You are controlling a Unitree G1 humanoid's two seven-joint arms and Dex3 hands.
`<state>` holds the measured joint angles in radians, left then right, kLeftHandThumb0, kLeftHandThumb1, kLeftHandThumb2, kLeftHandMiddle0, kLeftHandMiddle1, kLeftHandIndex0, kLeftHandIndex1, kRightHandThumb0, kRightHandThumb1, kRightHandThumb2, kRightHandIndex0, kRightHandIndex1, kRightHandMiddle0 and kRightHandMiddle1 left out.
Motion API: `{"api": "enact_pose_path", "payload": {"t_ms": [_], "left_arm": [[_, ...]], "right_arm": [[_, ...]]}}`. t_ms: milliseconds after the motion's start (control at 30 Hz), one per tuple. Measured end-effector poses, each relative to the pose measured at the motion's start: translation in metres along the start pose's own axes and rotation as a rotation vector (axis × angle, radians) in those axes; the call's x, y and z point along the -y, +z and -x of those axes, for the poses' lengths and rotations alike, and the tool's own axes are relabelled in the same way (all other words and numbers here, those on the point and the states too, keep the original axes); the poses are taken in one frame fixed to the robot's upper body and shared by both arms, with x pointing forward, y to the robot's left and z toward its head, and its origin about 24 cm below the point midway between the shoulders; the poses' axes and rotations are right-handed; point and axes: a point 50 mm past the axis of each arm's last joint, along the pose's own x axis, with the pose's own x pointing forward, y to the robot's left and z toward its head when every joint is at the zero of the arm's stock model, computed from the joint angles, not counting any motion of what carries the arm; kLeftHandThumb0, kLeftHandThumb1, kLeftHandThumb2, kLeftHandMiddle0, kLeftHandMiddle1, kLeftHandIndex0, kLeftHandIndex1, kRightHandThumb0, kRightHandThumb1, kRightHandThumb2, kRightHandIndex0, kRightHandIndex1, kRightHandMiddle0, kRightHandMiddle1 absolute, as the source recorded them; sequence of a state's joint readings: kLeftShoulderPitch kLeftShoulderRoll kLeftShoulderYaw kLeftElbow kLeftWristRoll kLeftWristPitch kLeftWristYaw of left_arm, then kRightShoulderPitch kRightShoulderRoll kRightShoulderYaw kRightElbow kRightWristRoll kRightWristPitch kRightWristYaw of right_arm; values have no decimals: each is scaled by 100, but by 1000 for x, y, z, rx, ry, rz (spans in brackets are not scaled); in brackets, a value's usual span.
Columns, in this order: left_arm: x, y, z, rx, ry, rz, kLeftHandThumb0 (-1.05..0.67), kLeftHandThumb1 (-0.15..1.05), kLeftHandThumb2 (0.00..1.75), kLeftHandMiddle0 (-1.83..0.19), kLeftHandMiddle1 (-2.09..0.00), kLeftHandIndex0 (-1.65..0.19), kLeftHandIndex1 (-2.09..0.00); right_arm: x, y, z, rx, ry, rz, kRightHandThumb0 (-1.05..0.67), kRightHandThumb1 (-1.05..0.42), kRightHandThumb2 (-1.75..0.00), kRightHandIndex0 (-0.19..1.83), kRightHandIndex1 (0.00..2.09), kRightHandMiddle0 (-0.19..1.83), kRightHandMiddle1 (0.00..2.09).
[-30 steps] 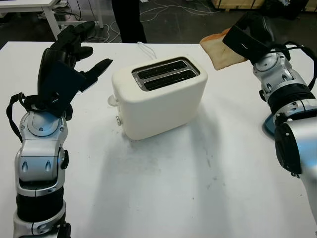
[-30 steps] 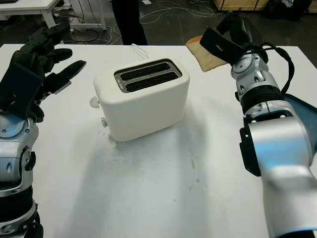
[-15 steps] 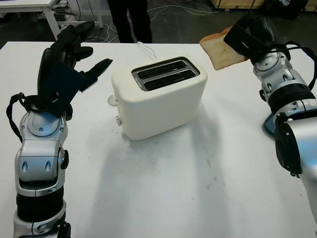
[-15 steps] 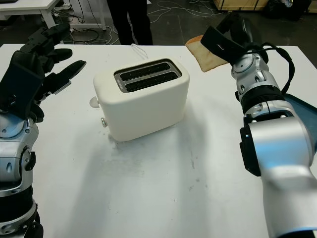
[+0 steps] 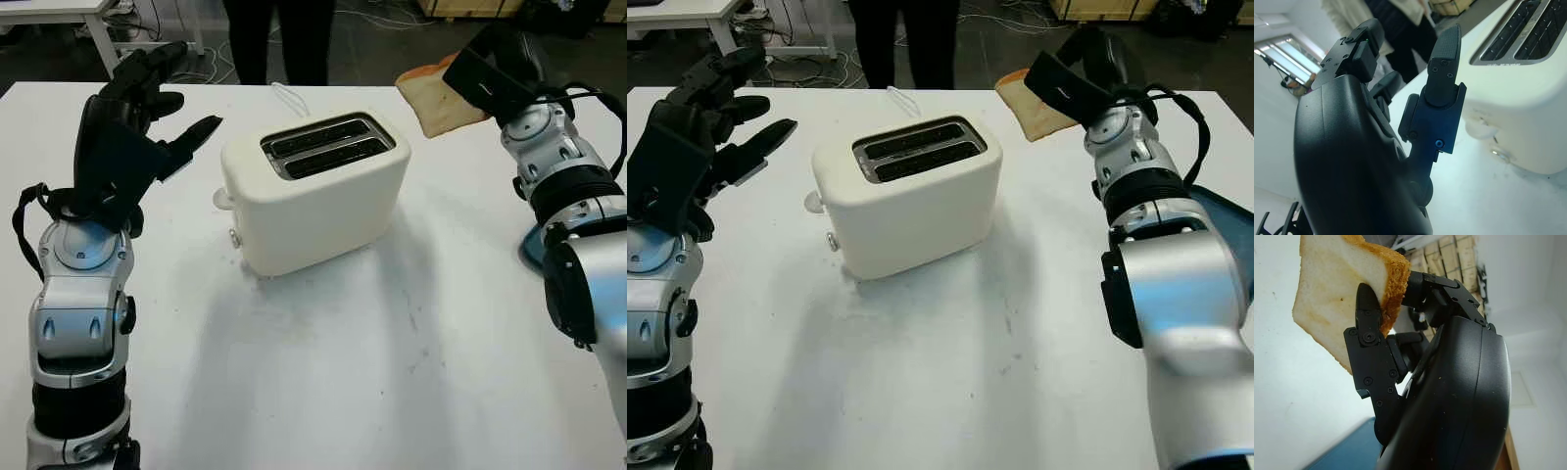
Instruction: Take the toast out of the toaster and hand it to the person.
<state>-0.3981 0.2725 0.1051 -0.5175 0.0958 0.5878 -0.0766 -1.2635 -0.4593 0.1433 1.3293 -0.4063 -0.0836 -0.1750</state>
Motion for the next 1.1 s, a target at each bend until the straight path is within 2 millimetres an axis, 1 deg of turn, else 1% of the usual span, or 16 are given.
{"api": "enact_pose_path", "payload": {"t_ms": [100, 167, 200, 267, 433, 533, 667, 767, 967, 1033, 1100], "left_arm": [[0, 0, 0, 0, 0, 0, -48, 92, 14, -7, -89, -31, -25], [0, 0, 0, 0, 0, 0, -48, 92, 14, -7, -90, -31, -25], [0, 0, 0, 0, 0, 0, -48, 92, 14, -7, -90, -31, -25], [0, 0, 0, 0, 0, 0, -47, 92, 14, -7, -90, -31, -25], [0, 0, 0, 0, 1, 0, -47, 92, 15, -7, -89, -31, -25], [0, 0, 0, 0, 1, 1, -48, 92, 14, -7, -89, -31, -25], [0, 0, 0, 0, 1, 1, -48, 92, 15, -7, -89, -32, -25], [0, 0, 0, 0, 1, 1, -48, 92, 15, -7, -90, -32, -25], [0, 0, 0, 0, 1, 2, -48, 92, 15, -7, -90, -32, -24], [0, 0, 0, 0, 2, 3, -48, 92, 15, -7, -89, -32, -24], [0, 0, 0, 0, 2, 4, -48, 92, 15, -7, -89, -32, -24]], "right_arm": [[0, 0, 0, 0, 4, 2, -28, -92, -32, 62, 175, 42, 165], [-1, 0, 0, 2, 6, 9, -27, -92, -31, 64, 175, 42, 166], [-1, 0, 0, 4, 7, 21, -29, -92, -30, 65, 175, 43, 166], [-2, 1, 0, 8, 9, 47, -27, -92, -29, 66, 175, 46, 163], [-2, 1, 0, 10, 6, 53, -28, -92, -30, 66, 175, 47, 159], [-2, 1, 0, 10, 6, 53, -27, -92, -30, 67, 175, 47, 162], [-1, 1, 0, 5, 2, 31, -25, -92, -30, 63, 175, 43, 164], [-1, 0, 0, 4, 2, 27, -26, -92, -30, 63, 175, 47, 157], [-2, 1, 0, 9, 6, 49, -26, -92, -29, 63, 175, 49, 154], [-3, 2, 0, 17, 6, 80, -28, -92, -28, 64, 175, 54, 146], [-3, 2, 0, 17, 5, 82, -28, -92, -29, 63, 175, 53, 147]]}}
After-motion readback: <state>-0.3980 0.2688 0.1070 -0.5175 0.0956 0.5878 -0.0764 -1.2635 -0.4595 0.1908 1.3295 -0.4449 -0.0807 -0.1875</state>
